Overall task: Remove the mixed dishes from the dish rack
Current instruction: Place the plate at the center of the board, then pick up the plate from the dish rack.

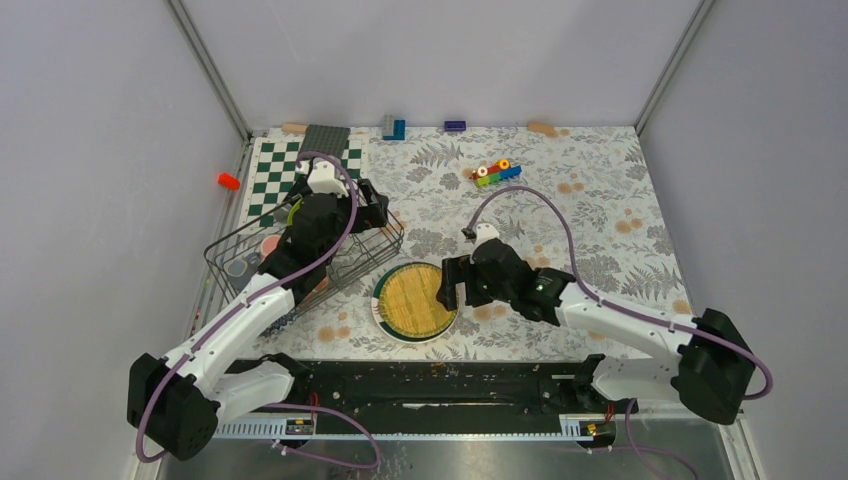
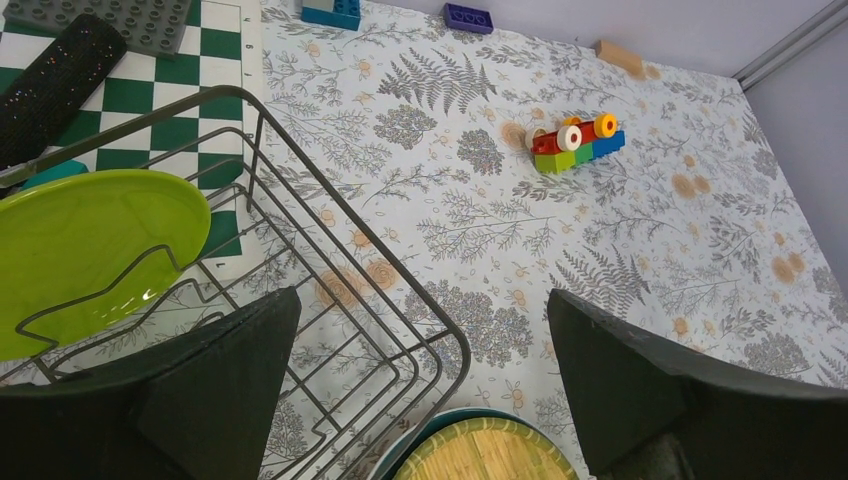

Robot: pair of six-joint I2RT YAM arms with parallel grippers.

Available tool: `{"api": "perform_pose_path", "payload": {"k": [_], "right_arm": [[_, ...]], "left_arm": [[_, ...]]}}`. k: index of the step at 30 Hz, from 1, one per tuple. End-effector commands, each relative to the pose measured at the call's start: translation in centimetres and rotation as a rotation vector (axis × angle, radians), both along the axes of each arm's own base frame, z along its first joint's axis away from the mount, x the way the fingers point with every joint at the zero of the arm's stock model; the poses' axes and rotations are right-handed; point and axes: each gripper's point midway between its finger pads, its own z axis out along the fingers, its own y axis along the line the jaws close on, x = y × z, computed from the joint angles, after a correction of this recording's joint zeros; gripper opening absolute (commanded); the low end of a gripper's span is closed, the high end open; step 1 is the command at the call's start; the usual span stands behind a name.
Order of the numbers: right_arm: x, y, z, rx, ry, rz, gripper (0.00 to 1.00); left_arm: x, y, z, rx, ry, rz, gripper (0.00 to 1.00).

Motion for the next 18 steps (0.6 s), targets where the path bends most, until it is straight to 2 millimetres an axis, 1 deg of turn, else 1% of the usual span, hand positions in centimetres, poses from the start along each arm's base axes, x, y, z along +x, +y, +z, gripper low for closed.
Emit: {"api": "perform_pose_path", "payload": {"k": [1, 3, 5, 8, 9, 12, 15, 18], "right_arm": [[0.9, -2.2, 1.6, -0.016, -0.121, -0.062, 1.0], [1.1, -3.2, 2.3, -0.007, -0.163, -0.092, 0.99], [1.5, -4.5, 2.8, -0.013, -0.215, -0.144, 1.0], [2.3, -7.1, 3.5, -0.029, -0.293, -0.249, 1.0], [2.5, -7.6, 3.7, -0.026, -0.312, -0.271, 1.0], [2.7, -9.2, 4.3, -0.028, -0.365, -0.324, 1.0], [3.1, -10.9, 4.2, -0.06, -0.409, -0.383, 1.0], [3.3, -12.0, 4.3, -0.085, -0.443, -0.414, 1.0]], "left_arm": [[0.1, -0.1, 4.4, -0.02, -0.103, -0.018, 0.99], [-0.2, -0.8, 5.8, -0.028, -0.146, -0.069, 0.99], [-0.4, -1.1, 7.8, -0.032, -0.206, -0.1, 0.99], [-0.5, -1.4, 11.4, -0.003, -0.299, -0.138, 0.99], [-0.5, -1.7, 12.7, 0.013, -0.33, -0.159, 0.99], [-0.2, -3.2, 16.1, 0.084, -0.403, -0.255, 0.99], [-0.9, -5.4, 16.7, 0.197, -0.378, -0.435, 0.99], [-1.3, -6.5, 17.0, 0.322, -0.427, -0.553, 0.99]]}}
